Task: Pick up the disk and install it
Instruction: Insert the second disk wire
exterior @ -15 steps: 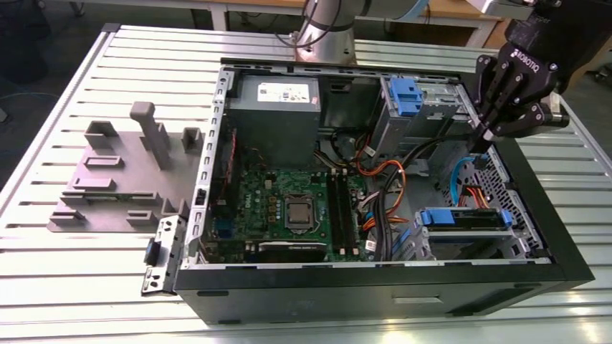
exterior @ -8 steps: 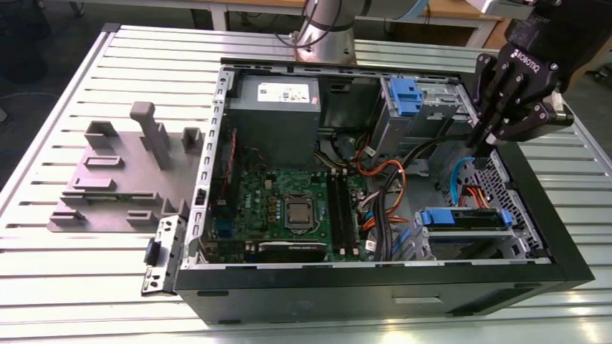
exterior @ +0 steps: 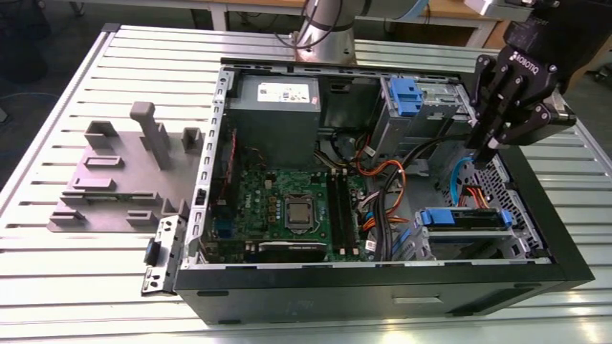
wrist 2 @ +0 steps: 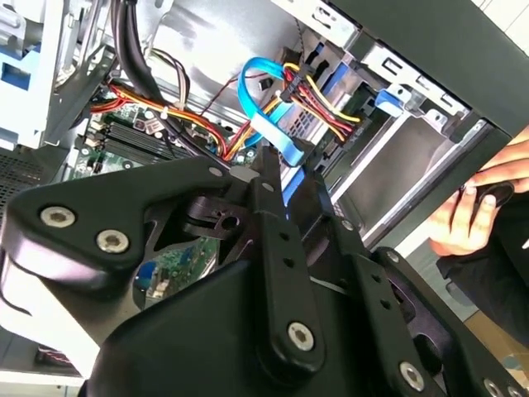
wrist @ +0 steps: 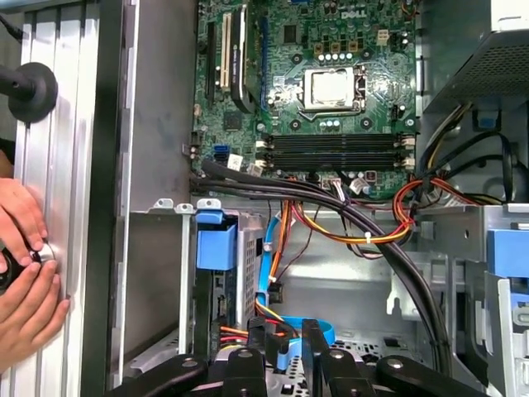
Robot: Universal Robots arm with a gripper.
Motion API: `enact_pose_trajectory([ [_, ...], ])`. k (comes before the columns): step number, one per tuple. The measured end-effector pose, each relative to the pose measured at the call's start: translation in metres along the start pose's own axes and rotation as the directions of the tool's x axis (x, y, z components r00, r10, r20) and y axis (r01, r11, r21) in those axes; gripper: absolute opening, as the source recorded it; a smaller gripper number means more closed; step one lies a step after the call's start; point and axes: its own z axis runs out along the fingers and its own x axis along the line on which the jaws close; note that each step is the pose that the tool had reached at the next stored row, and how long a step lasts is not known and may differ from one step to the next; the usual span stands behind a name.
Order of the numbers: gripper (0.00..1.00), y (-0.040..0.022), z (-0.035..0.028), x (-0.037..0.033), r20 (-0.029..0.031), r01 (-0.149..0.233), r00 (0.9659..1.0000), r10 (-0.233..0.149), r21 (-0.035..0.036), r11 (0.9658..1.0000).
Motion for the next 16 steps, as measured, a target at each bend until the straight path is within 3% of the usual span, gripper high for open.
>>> enact_pose_trajectory([
  [4, 0.31, -0.0006, 0.0038, -0.0011, -0.0032, 0.000, 1.0000, 0.000, 0.0000, 1.0000],
  [15, 0.30, -0.0049, 0.0145, -0.0036, -0.0290, -0.002, 0.9996, 0.002, 0.0000, 1.0000],
  [16, 0.24, -0.0054, 0.0152, -0.0037, -0.0318, -0.002, 0.9995, 0.002, 0.0000, 1.0000],
])
